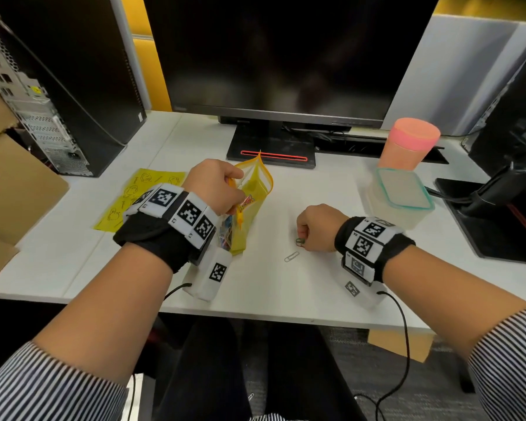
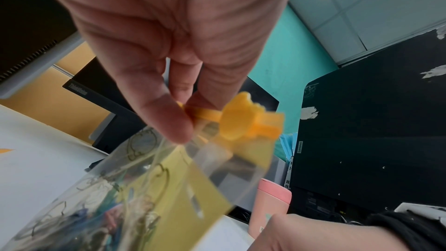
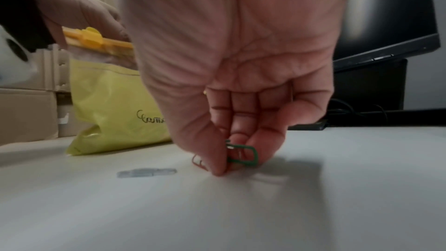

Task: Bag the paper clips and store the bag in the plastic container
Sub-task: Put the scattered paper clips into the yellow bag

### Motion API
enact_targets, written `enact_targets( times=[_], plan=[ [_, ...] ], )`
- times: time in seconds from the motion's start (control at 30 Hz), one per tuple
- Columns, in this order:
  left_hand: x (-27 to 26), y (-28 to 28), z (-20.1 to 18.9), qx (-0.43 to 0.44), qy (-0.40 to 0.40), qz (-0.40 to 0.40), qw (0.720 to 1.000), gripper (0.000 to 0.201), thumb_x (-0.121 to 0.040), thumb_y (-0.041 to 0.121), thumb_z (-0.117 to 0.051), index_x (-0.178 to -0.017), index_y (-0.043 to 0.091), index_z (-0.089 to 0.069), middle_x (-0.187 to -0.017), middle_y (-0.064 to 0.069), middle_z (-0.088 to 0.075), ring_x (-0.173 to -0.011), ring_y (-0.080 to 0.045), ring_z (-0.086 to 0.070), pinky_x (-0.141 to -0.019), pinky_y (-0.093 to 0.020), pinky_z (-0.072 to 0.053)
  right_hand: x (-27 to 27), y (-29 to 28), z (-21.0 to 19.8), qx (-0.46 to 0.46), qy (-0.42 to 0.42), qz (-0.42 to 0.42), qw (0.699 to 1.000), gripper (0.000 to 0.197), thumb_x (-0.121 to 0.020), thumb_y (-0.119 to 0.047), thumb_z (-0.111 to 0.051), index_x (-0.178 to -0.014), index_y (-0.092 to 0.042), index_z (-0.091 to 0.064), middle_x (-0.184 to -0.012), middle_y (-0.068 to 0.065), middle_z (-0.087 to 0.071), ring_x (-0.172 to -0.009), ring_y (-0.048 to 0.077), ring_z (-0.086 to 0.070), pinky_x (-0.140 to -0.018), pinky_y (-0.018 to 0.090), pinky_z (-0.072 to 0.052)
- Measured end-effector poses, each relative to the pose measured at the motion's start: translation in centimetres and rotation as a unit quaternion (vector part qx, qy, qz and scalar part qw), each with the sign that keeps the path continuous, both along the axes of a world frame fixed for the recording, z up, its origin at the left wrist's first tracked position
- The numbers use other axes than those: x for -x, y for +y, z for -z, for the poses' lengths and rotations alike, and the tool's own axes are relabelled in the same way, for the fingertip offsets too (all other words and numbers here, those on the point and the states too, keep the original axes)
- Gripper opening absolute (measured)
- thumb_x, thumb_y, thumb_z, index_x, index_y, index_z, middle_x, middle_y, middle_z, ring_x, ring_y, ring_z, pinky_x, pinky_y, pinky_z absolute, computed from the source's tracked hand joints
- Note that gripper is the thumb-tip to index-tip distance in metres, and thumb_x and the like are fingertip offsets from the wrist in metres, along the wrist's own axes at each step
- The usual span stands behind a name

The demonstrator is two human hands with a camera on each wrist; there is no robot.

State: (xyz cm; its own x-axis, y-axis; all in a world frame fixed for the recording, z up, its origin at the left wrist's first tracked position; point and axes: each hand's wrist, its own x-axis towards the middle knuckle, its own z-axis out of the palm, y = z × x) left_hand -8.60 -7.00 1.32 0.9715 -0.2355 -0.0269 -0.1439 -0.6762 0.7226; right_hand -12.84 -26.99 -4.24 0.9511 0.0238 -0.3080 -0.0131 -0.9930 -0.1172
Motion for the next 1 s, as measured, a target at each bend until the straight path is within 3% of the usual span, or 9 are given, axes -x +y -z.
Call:
enact_targets(
  times=[0.13,0.23,0.4,0.53,0.77,1.0],
  plan=[
    [0.0,0.0,0.0,0.0,0.002,0.0,1.0,0.046,-0.079,0.004,-0.064,-0.123,0.016,-0.062,-0.085,-0.012,-0.069,-0.077,-0.027,-0.072,-0.082,-0.04,-0.058,1.2,0.2,-0.8,-0.069,-0.021,-0.034,0.997,0.022,-0.08,-0.006,-0.06,-0.098,-0.011,-0.071,-0.085,-0.002,-0.062,-0.079,0.013,-0.053,-0.062,0.014,-0.039],
    [0.0,0.1,0.0,0.002,0.002,-0.004,1.0,0.045,-0.079,0.004,-0.065,-0.123,0.015,-0.062,-0.086,-0.012,-0.069,-0.077,-0.027,-0.072,-0.082,-0.04,-0.058,2.0,1.2,-0.7,-0.082,-0.023,-0.101,0.991,0.024,-0.08,-0.006,-0.059,-0.1,-0.011,-0.072,-0.093,0.002,-0.071,-0.077,0.01,-0.052,-0.063,0.014,-0.037],
    [0.1,0.2,0.0,0.0,0.001,-0.012,1.0,0.045,-0.078,0.005,-0.065,-0.122,0.015,-0.062,-0.083,-0.01,-0.068,-0.076,-0.025,-0.072,-0.082,-0.039,-0.058,1.5,2.0,-0.4,-0.025,-0.008,-0.131,0.991,0.022,-0.081,-0.006,-0.059,-0.1,-0.008,-0.07,-0.099,0.008,-0.07,-0.087,0.023,-0.059,-0.069,0.022,-0.037],
    [0.0,0.1,-0.1,-0.008,-0.001,-0.014,1.0,0.045,-0.079,0.006,-0.065,-0.122,0.017,-0.062,-0.088,-0.012,-0.071,-0.075,-0.024,-0.072,-0.082,-0.039,-0.058,0.9,2.6,0.0,0.044,0.029,-0.137,0.989,0.021,-0.086,-0.009,-0.054,-0.103,-0.003,-0.065,-0.105,0.013,-0.067,-0.081,0.023,-0.05,-0.068,0.026,-0.037],
    [-0.1,-0.2,0.1,-0.01,0.002,-0.007,1.0,0.046,-0.079,0.005,-0.065,-0.123,0.016,-0.061,-0.086,-0.011,-0.07,-0.075,-0.026,-0.072,-0.082,-0.039,-0.058,1.4,2.8,0.7,0.087,0.033,-0.166,0.982,0.024,-0.09,-0.009,-0.049,-0.112,-0.002,-0.056,-0.116,0.016,-0.058,-0.105,0.031,-0.057,-0.076,0.031,-0.041],
    [-0.1,-0.2,0.2,0.002,0.008,0.003,1.0,0.05,-0.077,0.008,-0.07,-0.125,0.016,-0.06,-0.083,-0.008,-0.068,-0.074,-0.026,-0.072,-0.082,-0.04,-0.058,2.5,2.1,0.8,0.008,-0.011,-0.11,0.994,0.021,-0.085,-0.003,-0.048,-0.104,-0.005,-0.056,-0.099,0.012,-0.061,-0.084,0.029,-0.054,-0.066,0.027,-0.037]
  ],
)
